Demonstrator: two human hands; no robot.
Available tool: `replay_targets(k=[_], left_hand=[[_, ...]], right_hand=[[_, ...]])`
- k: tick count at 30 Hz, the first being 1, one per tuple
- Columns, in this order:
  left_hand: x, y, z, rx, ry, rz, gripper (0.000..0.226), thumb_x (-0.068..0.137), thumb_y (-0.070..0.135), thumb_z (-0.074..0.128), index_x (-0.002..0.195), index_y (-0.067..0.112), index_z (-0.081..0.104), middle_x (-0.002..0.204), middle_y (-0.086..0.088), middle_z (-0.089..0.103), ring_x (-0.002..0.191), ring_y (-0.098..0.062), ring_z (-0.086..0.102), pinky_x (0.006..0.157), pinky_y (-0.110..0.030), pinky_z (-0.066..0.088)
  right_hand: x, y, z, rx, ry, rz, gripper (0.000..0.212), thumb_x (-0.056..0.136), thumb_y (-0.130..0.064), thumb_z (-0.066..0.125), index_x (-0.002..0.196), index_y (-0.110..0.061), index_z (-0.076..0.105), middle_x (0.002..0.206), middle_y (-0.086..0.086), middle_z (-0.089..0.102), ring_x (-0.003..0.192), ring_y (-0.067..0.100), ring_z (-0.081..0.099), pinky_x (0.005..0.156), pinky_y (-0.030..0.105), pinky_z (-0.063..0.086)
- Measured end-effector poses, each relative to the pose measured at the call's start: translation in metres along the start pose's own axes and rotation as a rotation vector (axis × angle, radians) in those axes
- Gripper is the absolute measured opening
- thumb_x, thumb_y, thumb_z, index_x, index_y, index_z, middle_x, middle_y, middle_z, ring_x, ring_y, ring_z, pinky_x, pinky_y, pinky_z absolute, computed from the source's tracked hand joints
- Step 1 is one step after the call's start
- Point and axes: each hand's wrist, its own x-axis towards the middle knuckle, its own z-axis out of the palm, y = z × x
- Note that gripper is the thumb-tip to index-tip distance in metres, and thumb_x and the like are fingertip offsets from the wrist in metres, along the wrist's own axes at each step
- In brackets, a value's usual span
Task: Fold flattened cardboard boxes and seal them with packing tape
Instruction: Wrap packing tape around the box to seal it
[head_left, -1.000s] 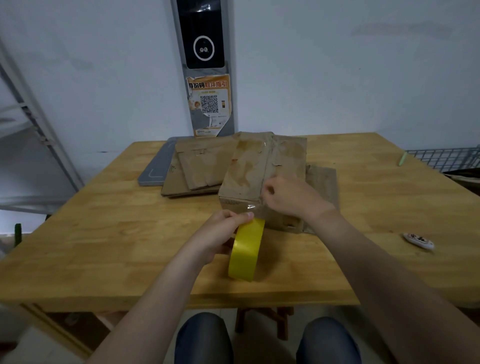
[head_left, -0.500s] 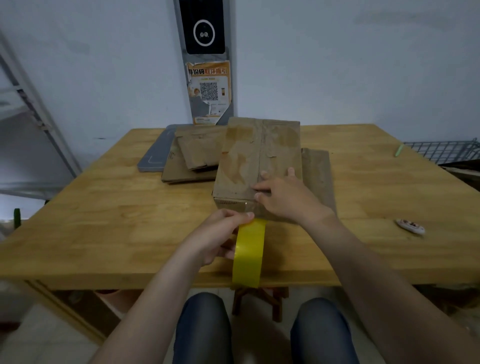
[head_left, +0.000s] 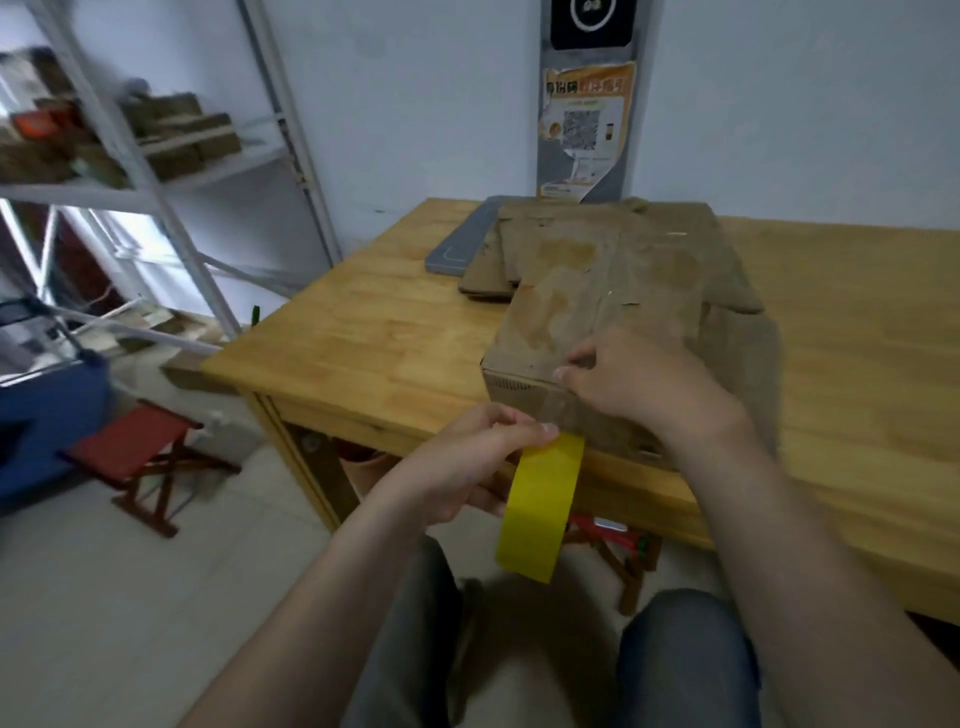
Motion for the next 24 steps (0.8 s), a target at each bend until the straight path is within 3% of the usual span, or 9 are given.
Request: replay_targets(k=[3,5,9,15,20,24], left_hand=[[-0.003,-0.005,0.007,-0.045,0.062,0.020,0.038,0.090,0.040,0.075,0.118,0.024,0.055,0.115,-0.009,0.062,0.086,-0.024,0.065,0.053,-0.031,0.053],[0.001,-0.009,0.011,-0.050,0.072,0.024,0.041,0.088,0.042,0.076,0.120,0.028,0.054,0.122,-0.011,0.062,0.096,-0.029,0.067,0.058,-0.035,0.056],[0.011,-0.014,0.018,-0.056,0.080,0.012,0.048,0.081,0.044,0.077,0.120,0.032,0.054,0.126,-0.013,0.060,0.108,-0.036,0.065,0.064,-0.039,0.057],[0.031,-0.015,0.009,-0.060,0.012,0.046,0.033,0.094,0.035,0.070,0.126,0.030,0.062,0.123,-0.008,0.063,0.108,-0.031,0.067,0.068,-0.038,0.059],[0.034,-0.008,-0.004,-0.027,-0.079,0.066,0.033,0.097,0.032,0.068,0.129,0.026,0.062,0.119,-0.005,0.065,0.105,-0.025,0.067,0.069,-0.037,0.059],[0.035,-0.010,-0.014,0.036,-0.176,0.061,0.032,0.097,0.036,0.067,0.127,0.029,0.064,0.117,-0.008,0.069,0.101,-0.023,0.070,0.067,-0.033,0.060]], right_hand=[[0.002,0.003,0.002,0.037,0.014,-0.037,0.036,0.091,-0.059,0.057,0.112,-0.036,0.075,0.116,-0.003,0.071,0.107,0.025,0.063,0.092,0.042,0.053],[0.003,0.006,-0.003,0.071,0.008,-0.053,0.028,0.095,-0.055,0.059,0.113,-0.040,0.074,0.125,-0.005,0.068,0.117,0.025,0.057,0.094,0.037,0.045],[0.001,0.017,0.006,0.124,0.023,-0.013,0.030,0.092,-0.059,0.060,0.119,-0.048,0.069,0.143,-0.009,0.047,0.141,0.034,0.023,0.112,0.050,0.029],[-0.008,0.033,0.018,0.186,0.087,-0.065,0.043,0.090,-0.052,0.069,0.131,-0.041,0.065,0.149,-0.016,0.043,0.145,0.020,0.012,0.121,0.044,0.016],[-0.012,0.026,0.018,0.052,0.084,-0.002,0.039,0.091,-0.059,0.063,0.130,-0.053,0.061,0.157,-0.025,0.033,0.154,0.019,0.007,0.117,0.071,-0.001],[-0.006,0.023,0.015,0.023,0.079,-0.010,0.042,0.089,-0.059,0.065,0.131,-0.055,0.059,0.154,-0.019,0.039,0.151,0.018,0.017,0.116,0.069,0.020]])
